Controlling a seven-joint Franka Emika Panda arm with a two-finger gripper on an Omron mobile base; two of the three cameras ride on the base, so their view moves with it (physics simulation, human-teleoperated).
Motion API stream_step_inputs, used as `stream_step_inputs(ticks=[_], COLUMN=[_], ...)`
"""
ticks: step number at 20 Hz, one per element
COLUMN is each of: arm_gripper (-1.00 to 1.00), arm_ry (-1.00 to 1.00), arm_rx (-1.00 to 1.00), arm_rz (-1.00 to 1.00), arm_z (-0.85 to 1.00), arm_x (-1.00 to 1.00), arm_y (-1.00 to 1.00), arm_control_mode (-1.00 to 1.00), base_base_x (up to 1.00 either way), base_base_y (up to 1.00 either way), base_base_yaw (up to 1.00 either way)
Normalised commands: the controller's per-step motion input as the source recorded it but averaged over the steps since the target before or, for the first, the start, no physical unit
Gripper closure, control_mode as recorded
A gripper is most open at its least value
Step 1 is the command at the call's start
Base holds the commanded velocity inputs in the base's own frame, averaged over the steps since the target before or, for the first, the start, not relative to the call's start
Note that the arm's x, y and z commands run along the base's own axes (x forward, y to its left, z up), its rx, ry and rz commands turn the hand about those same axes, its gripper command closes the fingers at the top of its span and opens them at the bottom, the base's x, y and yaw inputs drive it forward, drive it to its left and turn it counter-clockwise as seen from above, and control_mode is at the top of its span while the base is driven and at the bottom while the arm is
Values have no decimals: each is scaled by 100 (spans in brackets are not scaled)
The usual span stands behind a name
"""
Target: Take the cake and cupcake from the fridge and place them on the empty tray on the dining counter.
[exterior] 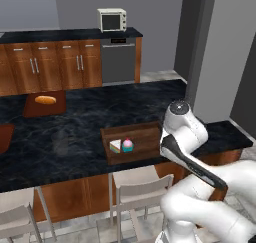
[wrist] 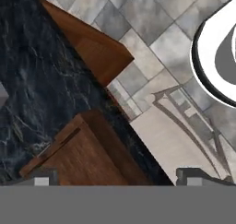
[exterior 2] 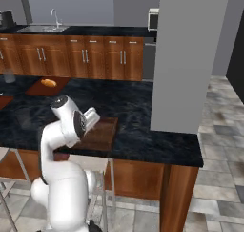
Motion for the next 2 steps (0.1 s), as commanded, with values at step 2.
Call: stream_step_inputs(ticks=[2], arm_gripper=[-100], arm_ry=[0], arm_rx=[-44], arm_rz=[-11], arm_z=[-43], arm_x=[-59], arm_y=[-31], arm_control_mode=[-100], base_base_x=[0], base_base_y=[0], base_base_yaw=[0])
